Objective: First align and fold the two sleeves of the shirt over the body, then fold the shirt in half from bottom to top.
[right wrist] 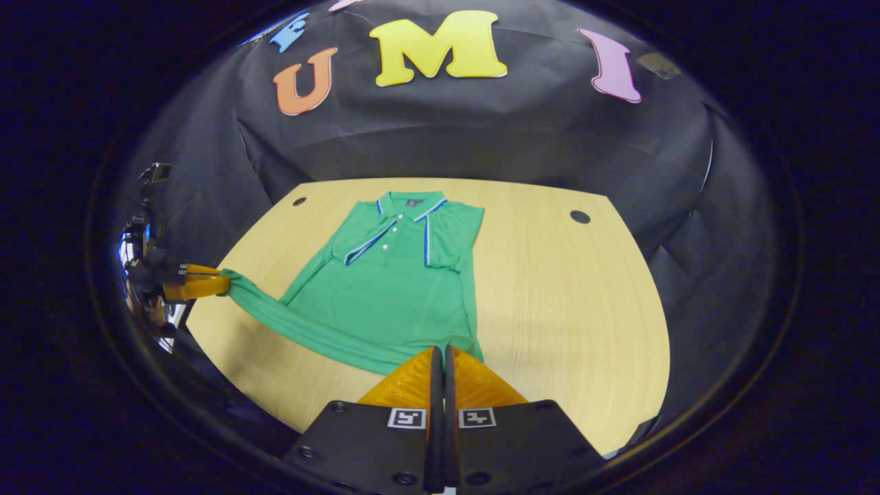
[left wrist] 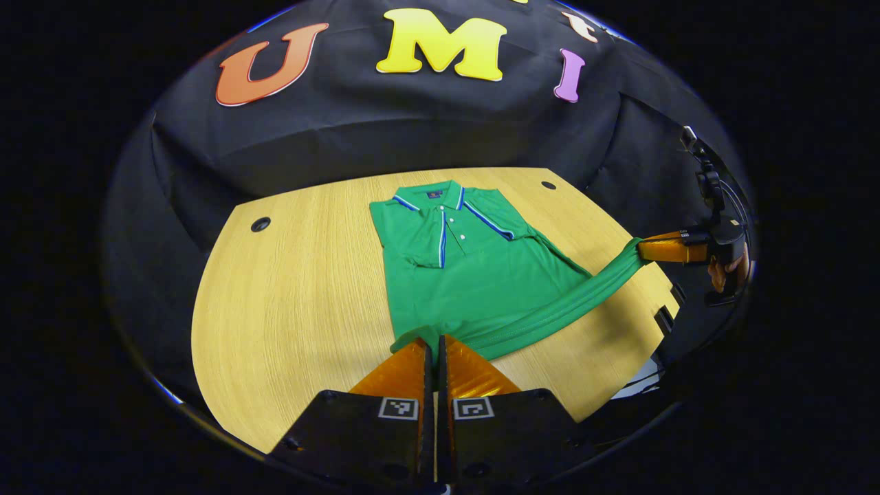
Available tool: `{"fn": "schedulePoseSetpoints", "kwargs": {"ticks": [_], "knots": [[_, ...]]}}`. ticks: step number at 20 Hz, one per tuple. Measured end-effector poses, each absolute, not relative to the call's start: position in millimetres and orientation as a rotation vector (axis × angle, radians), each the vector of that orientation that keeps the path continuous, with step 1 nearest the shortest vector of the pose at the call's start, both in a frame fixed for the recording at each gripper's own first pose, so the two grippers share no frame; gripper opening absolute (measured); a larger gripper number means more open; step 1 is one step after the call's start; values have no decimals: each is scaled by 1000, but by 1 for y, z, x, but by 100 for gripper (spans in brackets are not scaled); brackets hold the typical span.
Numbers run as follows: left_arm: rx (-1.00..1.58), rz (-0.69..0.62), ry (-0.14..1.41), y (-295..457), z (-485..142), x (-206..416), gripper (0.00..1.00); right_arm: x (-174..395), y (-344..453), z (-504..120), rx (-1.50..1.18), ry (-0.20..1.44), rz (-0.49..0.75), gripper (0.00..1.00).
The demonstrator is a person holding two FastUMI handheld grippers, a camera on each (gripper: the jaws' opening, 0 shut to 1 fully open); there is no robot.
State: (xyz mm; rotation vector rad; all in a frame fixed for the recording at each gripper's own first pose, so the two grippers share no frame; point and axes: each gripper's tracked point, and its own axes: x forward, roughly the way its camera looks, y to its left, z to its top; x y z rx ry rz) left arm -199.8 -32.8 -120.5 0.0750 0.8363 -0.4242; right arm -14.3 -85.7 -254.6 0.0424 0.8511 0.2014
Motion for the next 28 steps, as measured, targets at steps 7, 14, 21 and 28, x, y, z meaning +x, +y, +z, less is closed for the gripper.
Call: {"fn": "schedulePoseSetpoints", "kwargs": {"ticks": [7, 14, 21, 28], "knots": [[65, -404, 729, -33, -85, -127, 5, 66, -91, -212, 61, 751, 189, 2], [22, -363, 682, -30, -77, -58, 5, 140, -81, -200, 49, 708, 202, 2], [-38, -306, 685, -20, -106, 13, 5, 228, -70, -235, 87, 714, 184, 2], [-59, -283, 677, -32, -140, 76, 4, 288, -78, -279, 96, 717, 156, 2]]}}
